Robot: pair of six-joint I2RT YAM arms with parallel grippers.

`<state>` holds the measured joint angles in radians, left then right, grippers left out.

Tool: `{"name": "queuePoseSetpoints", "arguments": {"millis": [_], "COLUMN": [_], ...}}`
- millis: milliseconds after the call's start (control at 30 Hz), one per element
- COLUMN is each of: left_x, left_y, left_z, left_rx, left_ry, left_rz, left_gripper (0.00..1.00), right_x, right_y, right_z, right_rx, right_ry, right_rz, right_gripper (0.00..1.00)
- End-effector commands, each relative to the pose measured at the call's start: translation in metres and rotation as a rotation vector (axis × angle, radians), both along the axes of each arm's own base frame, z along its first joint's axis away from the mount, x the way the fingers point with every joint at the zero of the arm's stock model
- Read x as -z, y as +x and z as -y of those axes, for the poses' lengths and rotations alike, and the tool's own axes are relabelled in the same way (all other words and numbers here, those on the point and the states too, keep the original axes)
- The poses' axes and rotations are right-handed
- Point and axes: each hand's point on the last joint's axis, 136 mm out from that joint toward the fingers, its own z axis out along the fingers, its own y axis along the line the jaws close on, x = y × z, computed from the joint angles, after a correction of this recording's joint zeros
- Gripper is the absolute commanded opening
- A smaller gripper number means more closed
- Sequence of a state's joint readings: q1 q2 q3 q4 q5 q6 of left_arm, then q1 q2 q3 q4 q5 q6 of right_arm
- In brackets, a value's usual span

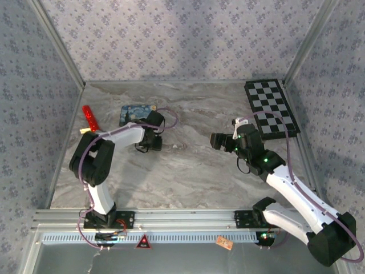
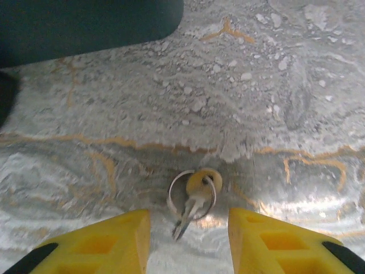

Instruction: Unlock the padlock with the key

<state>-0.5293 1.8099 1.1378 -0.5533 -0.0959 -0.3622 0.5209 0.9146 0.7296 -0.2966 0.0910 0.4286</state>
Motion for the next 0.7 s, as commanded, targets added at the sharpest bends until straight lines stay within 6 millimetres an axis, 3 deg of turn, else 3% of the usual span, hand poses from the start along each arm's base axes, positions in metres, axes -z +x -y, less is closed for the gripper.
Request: {"name": "queuePoseSetpoints", "arguments": {"millis": [0, 300, 533, 667], "left_x": [0.007, 0.017, 0.004, -0.008], "left_y": [-0.003, -0.01, -0.005, -0.004], "left_z": [0.005, 0.003, 0.008, 0.012], "left_rx": [0.038, 0.046, 0.061, 0.077], "left_ry": [-0.005, -0.013, -0.064, -0.085], "left_rz": [-0.05, -0.056, 0.03, 0.083], "left_gripper": [0.34, 0.15, 0.0, 0.0], "right_x": [-0.003, -0.005, -0.005, -0.003], "right_y": [-0.002, -0.003, -0.002, -0.002], "right_z": [0.003, 0.006, 0.004, 0.003], "right_rx": [0.007, 0.017, 0.012, 0.015], "right_ry": [-0.016, -0.013, -0.009, -0.007], "right_rz": [0.016, 0.025, 0.023, 0.019], "right_gripper": [1.0, 1.0, 1.0, 1.0]}}
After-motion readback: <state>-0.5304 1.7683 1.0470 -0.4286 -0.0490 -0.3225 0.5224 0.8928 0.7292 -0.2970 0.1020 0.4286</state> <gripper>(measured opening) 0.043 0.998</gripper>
